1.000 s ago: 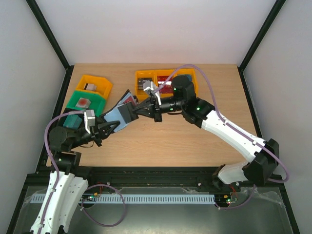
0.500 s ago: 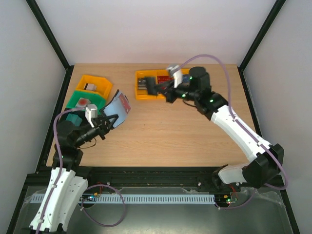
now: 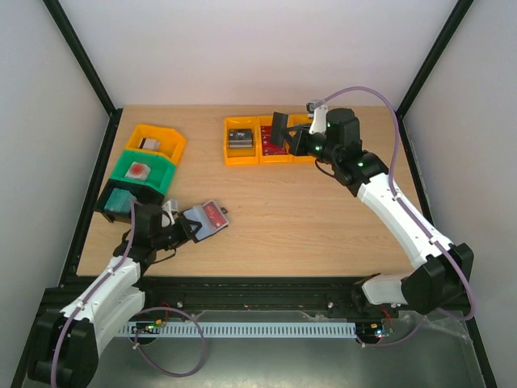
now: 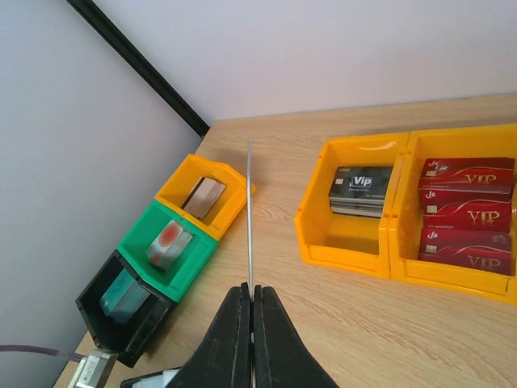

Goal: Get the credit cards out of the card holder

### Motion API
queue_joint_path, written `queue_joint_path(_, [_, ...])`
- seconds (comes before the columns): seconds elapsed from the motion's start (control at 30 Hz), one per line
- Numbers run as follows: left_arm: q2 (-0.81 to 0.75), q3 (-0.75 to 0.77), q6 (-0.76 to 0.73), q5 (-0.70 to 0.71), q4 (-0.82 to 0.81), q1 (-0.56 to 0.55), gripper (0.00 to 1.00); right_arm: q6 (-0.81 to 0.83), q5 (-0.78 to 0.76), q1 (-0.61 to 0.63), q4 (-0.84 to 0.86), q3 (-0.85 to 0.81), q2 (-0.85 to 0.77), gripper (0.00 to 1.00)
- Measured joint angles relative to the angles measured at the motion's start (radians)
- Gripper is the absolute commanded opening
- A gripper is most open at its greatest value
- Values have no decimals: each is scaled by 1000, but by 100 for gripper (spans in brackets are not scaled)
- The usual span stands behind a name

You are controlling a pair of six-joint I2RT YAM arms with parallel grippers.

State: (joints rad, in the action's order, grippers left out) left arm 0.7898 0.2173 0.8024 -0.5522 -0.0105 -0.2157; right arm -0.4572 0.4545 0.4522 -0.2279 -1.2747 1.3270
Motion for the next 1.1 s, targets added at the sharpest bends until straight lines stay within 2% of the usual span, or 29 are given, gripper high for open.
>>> queue_joint_path(0.13, [2,-6,15,100,76,5,2,6,-5,14,-9,2,0,2])
queue_joint_path(0.23, [-9,-6,21,138,113,17,2,68,-45,51,-26,-2,8,2])
queue_joint_path(0.37, [-32,-7,32,158,130,40,2,314,-203,192,-61,-85,117,2])
queue_joint_path(0.5, [-65,-9,42,161,140,75,2,594,-379,294,-62,-268,362,2])
queue_joint_path(0.7, [-121,-24,59,160,137,119,2,1064,-678,286,32,-405,698,2])
queue_joint_path(0.8, [-128,-36,64,160,137,126,2,1228,-751,268,102,-451,828,2])
queue_joint_path(0.93, [-129,-39,66,159,136,126,2,1372,-781,246,178,-525,950,1])
queue_joint_path(1.1, [-139,-39,66,156,136,130,2,1470,-796,235,242,-624,1031,1])
